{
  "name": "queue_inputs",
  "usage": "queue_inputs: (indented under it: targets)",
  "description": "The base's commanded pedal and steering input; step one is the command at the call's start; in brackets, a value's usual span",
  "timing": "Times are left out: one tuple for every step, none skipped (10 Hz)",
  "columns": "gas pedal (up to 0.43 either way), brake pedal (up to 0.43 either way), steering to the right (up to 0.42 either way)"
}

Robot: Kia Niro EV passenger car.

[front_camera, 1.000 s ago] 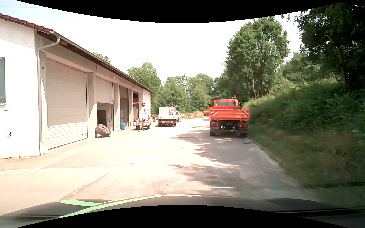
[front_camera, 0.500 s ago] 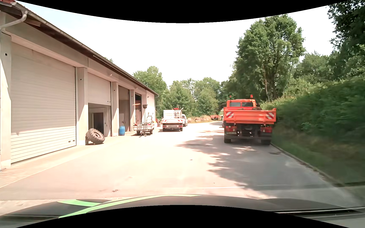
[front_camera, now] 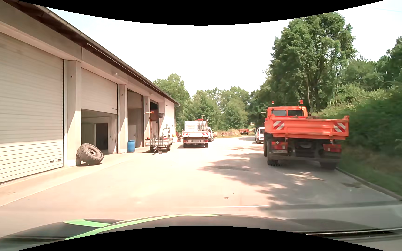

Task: Follow the waypoints while adhering to traffic rules and regulations

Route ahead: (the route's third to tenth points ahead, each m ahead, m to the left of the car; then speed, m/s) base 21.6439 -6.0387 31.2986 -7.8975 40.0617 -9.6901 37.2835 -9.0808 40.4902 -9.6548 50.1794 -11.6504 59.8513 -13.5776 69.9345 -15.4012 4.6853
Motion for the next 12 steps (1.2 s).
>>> queue_inputs:
  targets:
    - [0.008, 0.0, -0.01]
    - [0.008, 0.0, 0.002]
    - [0.028, 0.0, 0.008]
    - [0.028, 0.0, 0.015]
    - [0.028, 0.0, 0.024]
    - [0.028, 0.0, 0.033]
    - [0.028, 0.0, 0.044]
    - [0.047, 0.0, 0.057]
    - [0.047, 0.0, 0.072]
    - [0.047, 0.0, 0.09]
    - [0.047, 0.0, 0.101]
    - [0.047, 0.0, 0.111]
